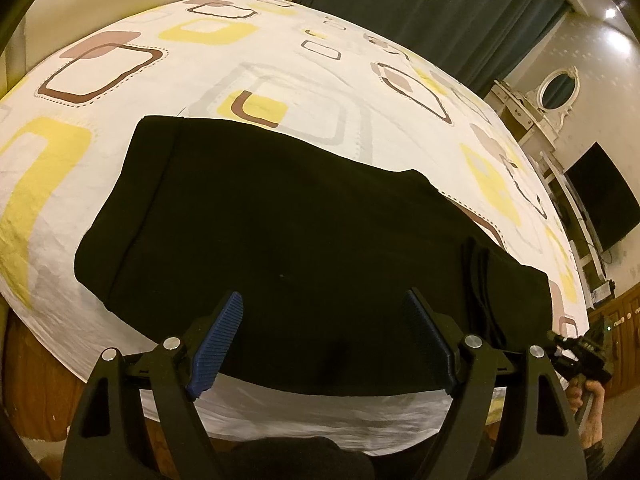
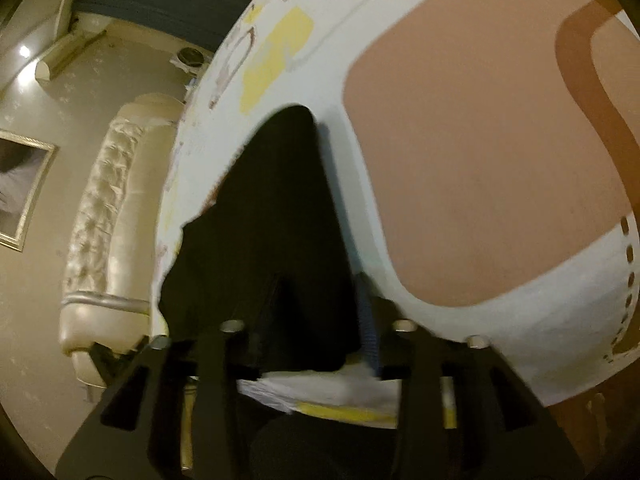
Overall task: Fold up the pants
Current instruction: 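Grasp the pants edge with the right gripper while the left gripper grasps the opposite edge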
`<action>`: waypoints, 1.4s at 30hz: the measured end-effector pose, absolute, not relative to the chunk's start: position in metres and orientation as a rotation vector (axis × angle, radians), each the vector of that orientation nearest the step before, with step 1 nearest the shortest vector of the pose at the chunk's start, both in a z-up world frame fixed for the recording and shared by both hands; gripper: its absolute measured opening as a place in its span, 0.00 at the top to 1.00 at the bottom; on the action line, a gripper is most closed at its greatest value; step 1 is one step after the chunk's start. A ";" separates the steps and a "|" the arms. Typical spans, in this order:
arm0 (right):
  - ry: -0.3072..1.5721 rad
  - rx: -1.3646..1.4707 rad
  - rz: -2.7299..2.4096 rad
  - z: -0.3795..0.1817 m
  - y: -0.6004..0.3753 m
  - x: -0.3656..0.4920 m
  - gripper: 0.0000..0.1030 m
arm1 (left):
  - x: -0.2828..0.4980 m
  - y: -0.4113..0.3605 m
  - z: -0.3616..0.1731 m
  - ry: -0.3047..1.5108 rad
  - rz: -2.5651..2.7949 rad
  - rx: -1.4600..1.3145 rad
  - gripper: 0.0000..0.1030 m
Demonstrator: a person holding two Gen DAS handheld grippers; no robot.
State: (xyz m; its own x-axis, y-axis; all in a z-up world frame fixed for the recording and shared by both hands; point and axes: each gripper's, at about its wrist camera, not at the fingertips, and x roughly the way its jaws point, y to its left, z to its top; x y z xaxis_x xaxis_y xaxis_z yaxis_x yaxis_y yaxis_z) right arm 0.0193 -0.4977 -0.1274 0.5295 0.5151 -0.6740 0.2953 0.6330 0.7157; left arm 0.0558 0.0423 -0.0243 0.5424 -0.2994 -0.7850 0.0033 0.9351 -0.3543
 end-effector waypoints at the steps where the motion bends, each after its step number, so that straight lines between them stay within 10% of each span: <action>1: 1.039 0.920 0.153 -0.128 -0.498 0.018 0.74 | 0.056 0.042 -0.024 0.984 -0.182 -0.327 0.22; 13: 0.889 0.722 0.114 -0.041 -0.455 0.023 0.60 | 0.057 0.048 -0.027 0.989 -0.165 -0.338 0.22; 42: 1.094 0.733 0.387 -0.107 -0.353 0.063 0.55 | 0.114 0.200 -0.072 1.078 -0.220 -0.540 0.22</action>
State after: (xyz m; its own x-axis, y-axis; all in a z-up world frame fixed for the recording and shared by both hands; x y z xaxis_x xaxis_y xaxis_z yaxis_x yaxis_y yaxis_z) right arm 0.0633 -0.3531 -0.1068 0.4262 0.6186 -0.6601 0.0651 0.7068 0.7044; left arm 0.1144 0.2003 -0.0719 0.4671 -0.4254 -0.7751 -0.0877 0.8500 -0.5194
